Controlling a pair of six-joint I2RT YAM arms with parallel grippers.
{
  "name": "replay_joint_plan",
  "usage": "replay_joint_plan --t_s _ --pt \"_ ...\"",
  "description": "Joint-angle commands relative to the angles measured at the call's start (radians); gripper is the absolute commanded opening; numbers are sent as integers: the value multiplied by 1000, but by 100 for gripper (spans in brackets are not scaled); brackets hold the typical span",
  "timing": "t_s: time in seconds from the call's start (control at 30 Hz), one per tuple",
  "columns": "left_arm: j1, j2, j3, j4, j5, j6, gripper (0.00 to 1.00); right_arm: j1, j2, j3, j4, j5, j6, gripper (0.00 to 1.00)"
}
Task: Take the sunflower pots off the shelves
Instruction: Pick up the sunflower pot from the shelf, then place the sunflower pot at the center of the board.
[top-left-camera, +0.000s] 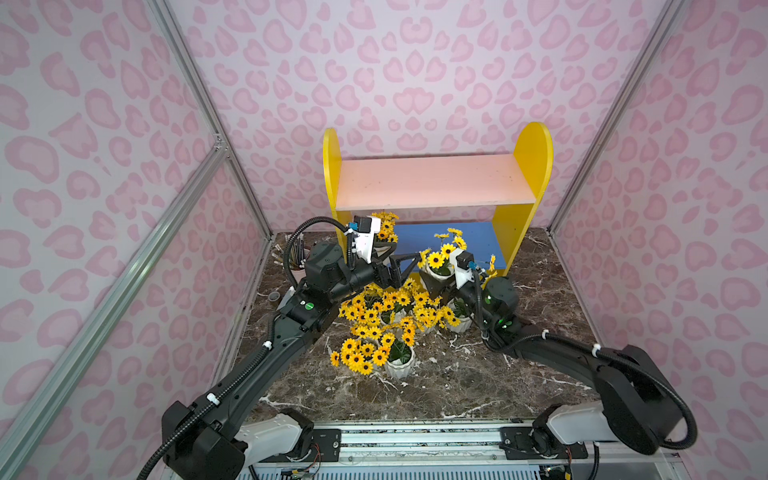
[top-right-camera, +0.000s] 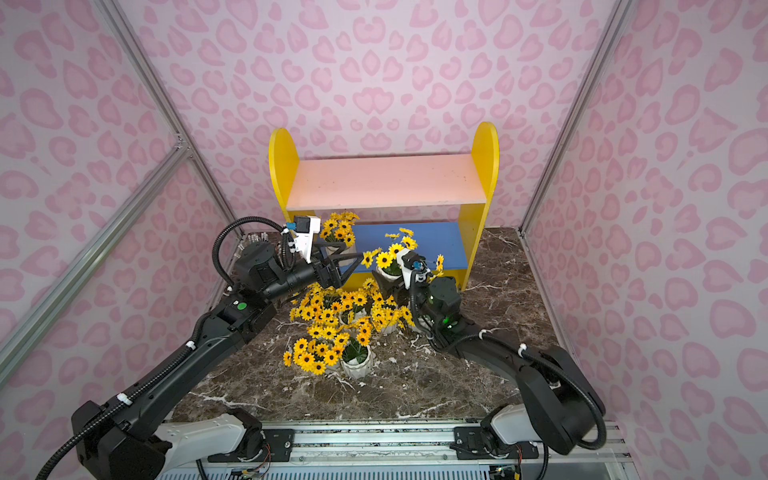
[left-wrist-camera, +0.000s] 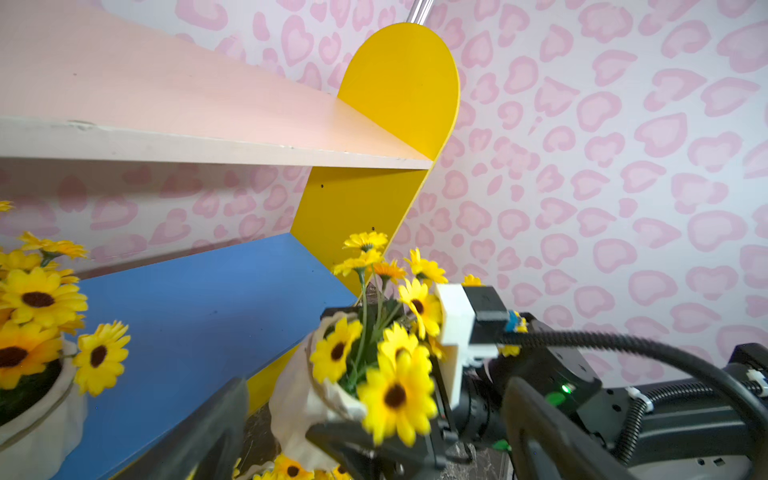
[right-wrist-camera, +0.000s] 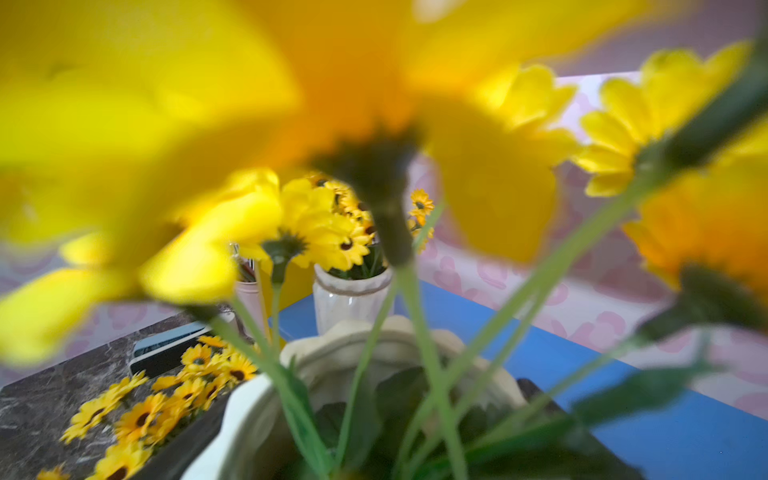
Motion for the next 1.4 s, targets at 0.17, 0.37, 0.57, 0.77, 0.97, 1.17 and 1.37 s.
replay_joint_plan --t_s 0.17,0.37,0.57,0.77,0.97,1.17,1.37 --pt "-95 9 -7 61 -4 22 98 236 -328 -287 -40 288 19 0" --pt "-220 51 21 -13 -60 84 97 297 -452 -521 -15 388 185 0" --pt "-261 83 27 -21 -58 88 97 306 -372 -606 119 421 243 0" --pt "-260 79 26 -24 -70 92 97 337 -149 -603 296 419 246 0" --pt "-261 74 28 -30 -77 102 98 408 105 -553 505 493 159 0" --pt "-261 78 32 -39 -86 112 98 411 274 -513 608 490 160 0" --pt "-261 78 34 -41 -89 115 98 412 433 -495 693 483 187 0"
